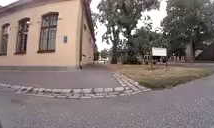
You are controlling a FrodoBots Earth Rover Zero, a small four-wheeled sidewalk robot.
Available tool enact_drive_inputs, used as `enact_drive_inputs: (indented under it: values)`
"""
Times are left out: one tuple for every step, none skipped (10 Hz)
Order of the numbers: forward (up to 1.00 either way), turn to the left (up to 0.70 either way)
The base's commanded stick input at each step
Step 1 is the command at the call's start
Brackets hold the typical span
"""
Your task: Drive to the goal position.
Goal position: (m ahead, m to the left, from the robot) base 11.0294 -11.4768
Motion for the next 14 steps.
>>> enact_drive_inputs:
  values:
    - [0.0,0.0]
    - [0.0,0.0]
    - [0.0,0.0]
    - [0.0,0.0]
    - [0.0,-0.69]
    - [0.0,-0.7]
    - [0.0,-0.7]
    - [0.0,-0.7]
    - [0.0,-0.7]
    - [0.0,-0.7]
    - [0.0,-0.7]
    - [0.0,-0.7]
    - [0.0,-0.7]
    - [0.0,-0.7]
